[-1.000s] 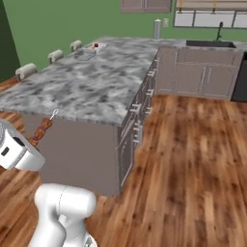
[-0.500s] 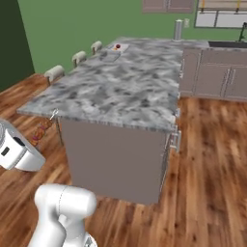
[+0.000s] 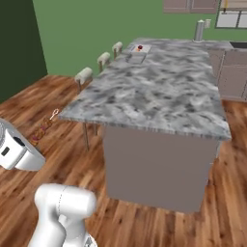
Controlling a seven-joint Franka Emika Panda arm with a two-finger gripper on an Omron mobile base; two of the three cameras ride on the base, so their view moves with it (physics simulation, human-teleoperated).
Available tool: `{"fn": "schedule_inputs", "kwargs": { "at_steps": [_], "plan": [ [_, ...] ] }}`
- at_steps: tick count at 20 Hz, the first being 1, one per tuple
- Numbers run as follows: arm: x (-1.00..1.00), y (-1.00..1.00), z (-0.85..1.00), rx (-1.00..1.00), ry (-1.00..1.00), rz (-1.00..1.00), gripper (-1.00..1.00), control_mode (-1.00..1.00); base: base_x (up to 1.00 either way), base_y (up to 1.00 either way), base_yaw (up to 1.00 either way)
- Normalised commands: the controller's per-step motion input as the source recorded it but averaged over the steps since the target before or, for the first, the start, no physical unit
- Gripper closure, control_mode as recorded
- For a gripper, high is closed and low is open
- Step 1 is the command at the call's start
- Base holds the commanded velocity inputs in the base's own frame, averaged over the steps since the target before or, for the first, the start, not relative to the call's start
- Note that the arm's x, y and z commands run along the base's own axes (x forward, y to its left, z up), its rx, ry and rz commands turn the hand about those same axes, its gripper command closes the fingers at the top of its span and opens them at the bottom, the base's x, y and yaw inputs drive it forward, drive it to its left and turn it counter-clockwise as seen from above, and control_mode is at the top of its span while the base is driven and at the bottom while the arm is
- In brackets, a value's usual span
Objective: Place the cold items (carrot and tomato) from the fridge in one tupperware on the dining counter. Place the warm items (kebab skewer and hot dog) in the stove area in another tupperware.
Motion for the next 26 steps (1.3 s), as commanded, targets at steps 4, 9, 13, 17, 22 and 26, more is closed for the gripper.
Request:
{"fn": "schedule_inputs", "kwargs": {
  "at_steps": [4,9,13,17,22,26],
  "plan": [
    [0.00,0.00,0.00,0.00,0.00,0.00,1.00,1.00,0.33,1.00,-0.09],
    [0.00,0.00,0.00,0.00,0.00,0.00,1.00,1.00,0.38,1.00,-0.18],
    [0.00,0.00,0.00,0.00,0.00,0.00,1.00,1.00,0.42,1.00,-0.23],
    [0.00,0.00,0.00,0.00,0.00,0.00,1.00,1.00,0.44,1.00,-0.27],
    [0.00,0.00,0.00,0.00,0.00,0.00,1.00,1.00,0.43,1.00,-0.31],
    [0.00,0.00,0.00,0.00,0.00,0.00,1.00,1.00,0.43,1.00,-0.33]
  ]
}}
